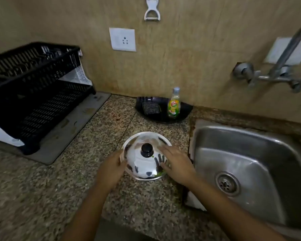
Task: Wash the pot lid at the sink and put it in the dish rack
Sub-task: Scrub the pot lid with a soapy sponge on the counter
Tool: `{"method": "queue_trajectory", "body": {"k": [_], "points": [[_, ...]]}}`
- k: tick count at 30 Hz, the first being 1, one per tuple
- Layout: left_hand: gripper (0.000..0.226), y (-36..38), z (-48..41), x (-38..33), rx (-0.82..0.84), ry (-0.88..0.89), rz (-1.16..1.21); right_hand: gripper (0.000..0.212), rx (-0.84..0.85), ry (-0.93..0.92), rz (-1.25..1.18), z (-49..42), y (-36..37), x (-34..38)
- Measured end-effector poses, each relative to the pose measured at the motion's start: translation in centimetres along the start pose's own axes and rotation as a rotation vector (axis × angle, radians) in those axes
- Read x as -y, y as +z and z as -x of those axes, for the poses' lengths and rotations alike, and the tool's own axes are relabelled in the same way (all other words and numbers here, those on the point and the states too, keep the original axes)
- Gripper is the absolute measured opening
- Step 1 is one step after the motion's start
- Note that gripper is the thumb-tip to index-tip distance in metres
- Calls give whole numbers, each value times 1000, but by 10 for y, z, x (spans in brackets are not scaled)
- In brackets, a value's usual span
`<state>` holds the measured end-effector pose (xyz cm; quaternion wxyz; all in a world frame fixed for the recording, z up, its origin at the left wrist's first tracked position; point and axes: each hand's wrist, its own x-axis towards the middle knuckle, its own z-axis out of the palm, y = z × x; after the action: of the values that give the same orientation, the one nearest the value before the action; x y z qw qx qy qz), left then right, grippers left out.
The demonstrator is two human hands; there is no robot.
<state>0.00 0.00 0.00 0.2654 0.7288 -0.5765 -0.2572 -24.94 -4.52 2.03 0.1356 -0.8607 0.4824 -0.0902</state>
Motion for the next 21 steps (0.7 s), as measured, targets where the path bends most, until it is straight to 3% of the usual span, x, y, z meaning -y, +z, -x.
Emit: {"method": "queue_trajectory", "body": {"k": [2, 4, 8, 16, 21], "points": [[55, -4, -5, 9, 47, 49, -167, 57, -29, 20, -24, -14, 8, 9], [58, -6, -6, 19, 122, -13, -331, 56, -43, 32, -27, -27, 16, 20], [58, -8, -10, 32, 155, -28, -467, 55, -15, 83, -8, -53, 26, 33], [46, -14, -19, 28, -22, 36, -428, 50, 12, 162, -55, -76, 30, 40], [34, -22, -25, 26, -92, 37, -387, 48, -24, 117, -84, -73, 28, 43]]}}
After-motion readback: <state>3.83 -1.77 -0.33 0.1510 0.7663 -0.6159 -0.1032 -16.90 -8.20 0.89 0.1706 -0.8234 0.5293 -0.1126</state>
